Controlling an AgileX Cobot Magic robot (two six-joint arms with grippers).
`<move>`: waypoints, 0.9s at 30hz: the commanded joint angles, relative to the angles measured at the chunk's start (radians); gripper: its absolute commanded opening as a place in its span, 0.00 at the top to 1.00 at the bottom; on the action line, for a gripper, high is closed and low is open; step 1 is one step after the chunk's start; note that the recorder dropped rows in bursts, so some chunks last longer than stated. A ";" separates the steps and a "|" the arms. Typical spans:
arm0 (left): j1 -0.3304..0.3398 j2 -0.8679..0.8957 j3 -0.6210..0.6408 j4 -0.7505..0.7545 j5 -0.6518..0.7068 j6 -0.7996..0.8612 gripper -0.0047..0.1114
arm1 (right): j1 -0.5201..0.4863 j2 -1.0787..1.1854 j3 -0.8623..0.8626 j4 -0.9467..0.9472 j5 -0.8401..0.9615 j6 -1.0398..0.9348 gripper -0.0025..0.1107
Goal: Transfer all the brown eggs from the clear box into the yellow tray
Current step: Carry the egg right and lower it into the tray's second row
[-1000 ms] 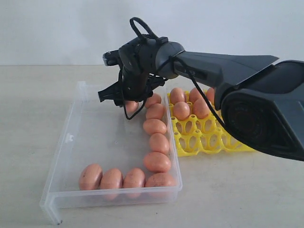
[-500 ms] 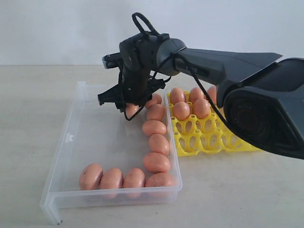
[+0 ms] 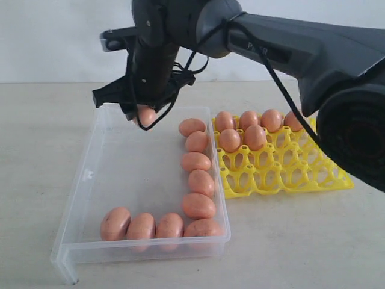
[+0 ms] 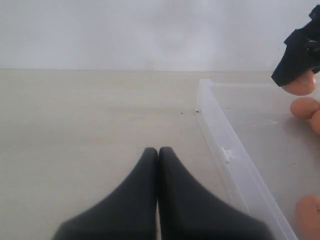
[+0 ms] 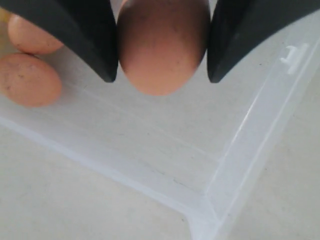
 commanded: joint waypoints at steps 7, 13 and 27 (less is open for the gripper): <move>-0.004 -0.001 0.003 -0.005 -0.007 -0.001 1.00 | 0.242 -0.429 0.574 -0.782 -0.656 0.534 0.98; -0.004 -0.001 0.003 -0.005 -0.007 -0.001 1.00 | 0.022 -0.623 0.890 -0.775 -1.079 0.760 0.98; -0.004 -0.001 0.003 -0.005 -0.009 -0.001 1.00 | -0.949 -0.539 1.236 -1.254 -2.021 1.009 0.98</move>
